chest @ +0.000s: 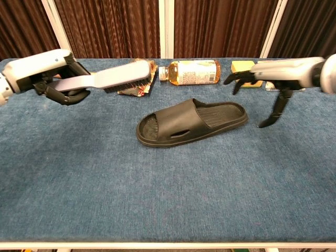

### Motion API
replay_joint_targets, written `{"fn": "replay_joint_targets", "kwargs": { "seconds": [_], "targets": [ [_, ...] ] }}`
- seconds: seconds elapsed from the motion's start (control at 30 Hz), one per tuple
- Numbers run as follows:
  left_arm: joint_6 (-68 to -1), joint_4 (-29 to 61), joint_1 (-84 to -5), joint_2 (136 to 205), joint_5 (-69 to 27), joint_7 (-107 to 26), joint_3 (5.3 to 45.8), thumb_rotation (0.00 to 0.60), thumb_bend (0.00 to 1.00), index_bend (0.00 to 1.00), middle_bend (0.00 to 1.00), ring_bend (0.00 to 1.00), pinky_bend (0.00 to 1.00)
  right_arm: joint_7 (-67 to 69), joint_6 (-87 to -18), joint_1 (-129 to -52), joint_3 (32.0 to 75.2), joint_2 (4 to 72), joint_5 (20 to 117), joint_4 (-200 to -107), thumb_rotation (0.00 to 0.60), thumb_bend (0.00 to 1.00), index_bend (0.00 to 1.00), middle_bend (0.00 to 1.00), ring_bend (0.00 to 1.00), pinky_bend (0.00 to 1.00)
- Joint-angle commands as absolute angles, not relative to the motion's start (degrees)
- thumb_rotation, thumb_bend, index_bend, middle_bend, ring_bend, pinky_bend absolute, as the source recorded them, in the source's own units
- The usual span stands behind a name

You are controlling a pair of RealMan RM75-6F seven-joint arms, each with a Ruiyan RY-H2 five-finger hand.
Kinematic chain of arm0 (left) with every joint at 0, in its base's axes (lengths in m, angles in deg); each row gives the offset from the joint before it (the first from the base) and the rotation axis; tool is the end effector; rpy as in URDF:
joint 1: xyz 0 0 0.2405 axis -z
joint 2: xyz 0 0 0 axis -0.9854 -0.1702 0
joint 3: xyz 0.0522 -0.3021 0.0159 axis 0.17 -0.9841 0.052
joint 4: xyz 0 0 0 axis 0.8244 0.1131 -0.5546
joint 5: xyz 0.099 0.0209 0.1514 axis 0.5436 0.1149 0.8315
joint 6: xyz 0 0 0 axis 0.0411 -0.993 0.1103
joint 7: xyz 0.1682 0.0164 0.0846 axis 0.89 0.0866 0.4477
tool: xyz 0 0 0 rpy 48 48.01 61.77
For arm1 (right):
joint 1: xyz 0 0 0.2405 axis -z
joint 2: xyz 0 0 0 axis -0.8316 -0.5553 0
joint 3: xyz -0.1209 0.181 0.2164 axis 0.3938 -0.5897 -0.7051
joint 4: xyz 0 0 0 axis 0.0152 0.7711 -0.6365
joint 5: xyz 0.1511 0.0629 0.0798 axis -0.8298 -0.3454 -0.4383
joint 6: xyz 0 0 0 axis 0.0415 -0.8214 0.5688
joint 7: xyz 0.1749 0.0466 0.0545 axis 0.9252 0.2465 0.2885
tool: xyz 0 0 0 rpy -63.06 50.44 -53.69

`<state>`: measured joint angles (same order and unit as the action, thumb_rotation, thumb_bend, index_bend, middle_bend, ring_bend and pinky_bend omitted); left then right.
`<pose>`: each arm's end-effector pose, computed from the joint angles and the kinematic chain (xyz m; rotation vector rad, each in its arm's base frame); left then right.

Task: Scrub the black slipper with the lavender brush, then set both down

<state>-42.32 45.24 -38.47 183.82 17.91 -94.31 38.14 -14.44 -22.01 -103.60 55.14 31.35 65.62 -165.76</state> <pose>-0.2146 0.4092 -0.0127 -2.0095 -1.2349 -1.4319 -0.1978 -0.4217 0.0201 2.0828 -1.0709 0.6367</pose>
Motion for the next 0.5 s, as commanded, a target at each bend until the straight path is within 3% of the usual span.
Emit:
{"fn": "replay_joint_targets", "kwargs": {
  "seconds": [0.03, 0.3, 0.5],
  "targets": [
    [-40.83, 44.28, -37.04, 183.33, 18.59, -93.20, 38.70, 0.600, 0.93, 1.00, 1.00, 1.00, 1.00, -16.64, -20.87, -106.39, 55.53, 35.34, 61.45, -161.38, 0.600, 0.04, 0.01, 0.12, 0.00, 0.08],
    [-37.01, 43.06, -33.78, 183.48, 18.64, -93.14, 39.01, 0.600, 0.93, 1.00, 1.00, 1.00, 1.00, -19.39, -18.21, -111.47, 57.66, 40.96, 55.87, -154.30, 0.600, 0.04, 0.02, 0.15, 0.00, 0.08],
    [-35.90, 42.94, -32.30, 184.01, 19.43, -92.23, 39.90, 0.600, 0.93, 1.00, 1.00, 1.00, 1.00, -21.14, -18.60, -113.49, 59.27, 42.89, 55.73, -152.04, 0.600, 0.13, 0.14, 0.26, 0.08, 0.12]
  ]
}}
